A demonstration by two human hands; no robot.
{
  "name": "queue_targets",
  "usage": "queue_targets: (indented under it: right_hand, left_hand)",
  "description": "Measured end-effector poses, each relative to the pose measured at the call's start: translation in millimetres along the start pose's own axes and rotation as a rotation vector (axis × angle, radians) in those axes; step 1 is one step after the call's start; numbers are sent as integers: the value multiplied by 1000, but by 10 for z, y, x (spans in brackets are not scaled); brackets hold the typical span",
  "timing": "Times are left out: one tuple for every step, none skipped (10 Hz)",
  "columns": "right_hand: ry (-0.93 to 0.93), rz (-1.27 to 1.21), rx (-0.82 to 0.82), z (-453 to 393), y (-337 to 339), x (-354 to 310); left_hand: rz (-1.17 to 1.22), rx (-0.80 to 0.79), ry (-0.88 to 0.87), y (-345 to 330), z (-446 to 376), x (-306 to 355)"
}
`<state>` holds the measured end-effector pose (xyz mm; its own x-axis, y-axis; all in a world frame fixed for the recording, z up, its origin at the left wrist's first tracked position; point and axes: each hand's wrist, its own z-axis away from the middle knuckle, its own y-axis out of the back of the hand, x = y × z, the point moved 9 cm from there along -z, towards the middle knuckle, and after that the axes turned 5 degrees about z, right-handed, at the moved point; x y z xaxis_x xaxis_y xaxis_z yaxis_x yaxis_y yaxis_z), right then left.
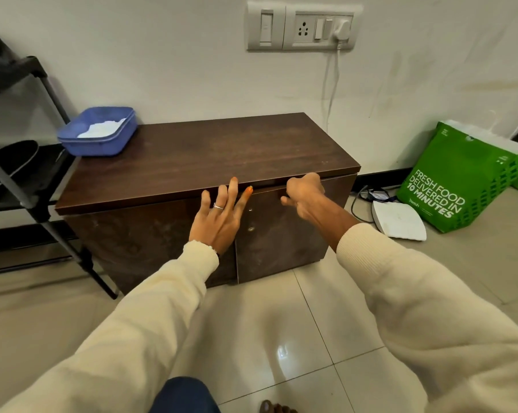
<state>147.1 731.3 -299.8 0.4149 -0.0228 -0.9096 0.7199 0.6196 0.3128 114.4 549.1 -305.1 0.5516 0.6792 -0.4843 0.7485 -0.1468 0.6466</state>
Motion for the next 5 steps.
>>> queue_targets:
  right_hand:
    - [4,-26,-15,44,-68,-10]
    - [13,4,-22,103,-128,-11]
    - [41,82,-17,135,-110,-52]
    - [218,301,74,129,-43,-284]
    - [459,279,131,90,-71,-669]
  left_hand:
    - [-118,-39,-36,-99,4,52]
    - [-191,-52,-38,-168,83,62]
    - [-103,13,15,-99,154,8]
    - [110,91,116,10,197,-92]
    - [381,197,281,232,-57,-398]
